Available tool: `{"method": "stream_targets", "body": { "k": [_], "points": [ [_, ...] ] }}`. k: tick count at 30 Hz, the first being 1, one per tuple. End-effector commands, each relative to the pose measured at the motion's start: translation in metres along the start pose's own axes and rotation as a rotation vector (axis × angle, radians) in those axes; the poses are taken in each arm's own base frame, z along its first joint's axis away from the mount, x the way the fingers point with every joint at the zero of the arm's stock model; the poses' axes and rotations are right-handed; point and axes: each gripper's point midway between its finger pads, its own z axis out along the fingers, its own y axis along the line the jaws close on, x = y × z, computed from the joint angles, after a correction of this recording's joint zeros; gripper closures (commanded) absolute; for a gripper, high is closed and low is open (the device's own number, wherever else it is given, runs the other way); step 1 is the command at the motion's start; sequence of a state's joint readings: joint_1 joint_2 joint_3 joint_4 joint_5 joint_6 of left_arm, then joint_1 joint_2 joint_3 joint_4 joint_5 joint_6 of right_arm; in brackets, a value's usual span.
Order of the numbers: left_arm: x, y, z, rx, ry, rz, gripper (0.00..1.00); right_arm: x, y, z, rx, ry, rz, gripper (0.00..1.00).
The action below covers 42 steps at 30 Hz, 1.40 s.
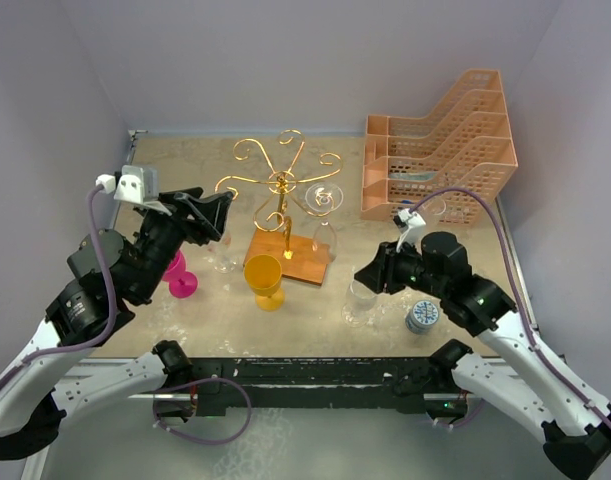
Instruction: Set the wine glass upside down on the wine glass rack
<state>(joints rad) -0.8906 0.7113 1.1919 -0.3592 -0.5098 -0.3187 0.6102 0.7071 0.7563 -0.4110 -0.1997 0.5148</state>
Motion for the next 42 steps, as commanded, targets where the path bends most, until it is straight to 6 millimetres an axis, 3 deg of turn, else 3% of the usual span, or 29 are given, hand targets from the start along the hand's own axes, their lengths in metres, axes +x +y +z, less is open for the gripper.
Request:
{"method": "stream_targets", "body": {
  "k": [1,10,21,31,35,42],
  "points": [
    [-0.008,0.000,0.003,-0.008,-0.034,-0.006,0.39,0.011,0.006,0.004,-0.047,0.043,-0.029,0.61],
    [-0.006,0.002,0.004,-0.017,-0.032,0.000,0.39,0.019,0.015,0.008,-0.041,0.087,-0.043,0.57],
    [-0.006,0.004,0.002,-0.025,-0.041,-0.015,0.39,-0.001,0.009,0.003,0.083,0.049,-0.008,0.52],
    [-0.014,0.006,-0.003,-0.038,-0.060,-0.085,0.39,0.010,0.004,0.010,0.131,0.130,-0.025,0.54],
    [-0.013,0.014,-0.006,-0.073,-0.071,-0.100,0.39,0.002,0.014,0.007,0.118,0.137,-0.030,0.55],
    [-0.010,0.020,-0.007,-0.099,-0.074,-0.096,0.39,0.016,0.034,0.011,0.091,0.202,-0.009,0.57]
  ]
}}
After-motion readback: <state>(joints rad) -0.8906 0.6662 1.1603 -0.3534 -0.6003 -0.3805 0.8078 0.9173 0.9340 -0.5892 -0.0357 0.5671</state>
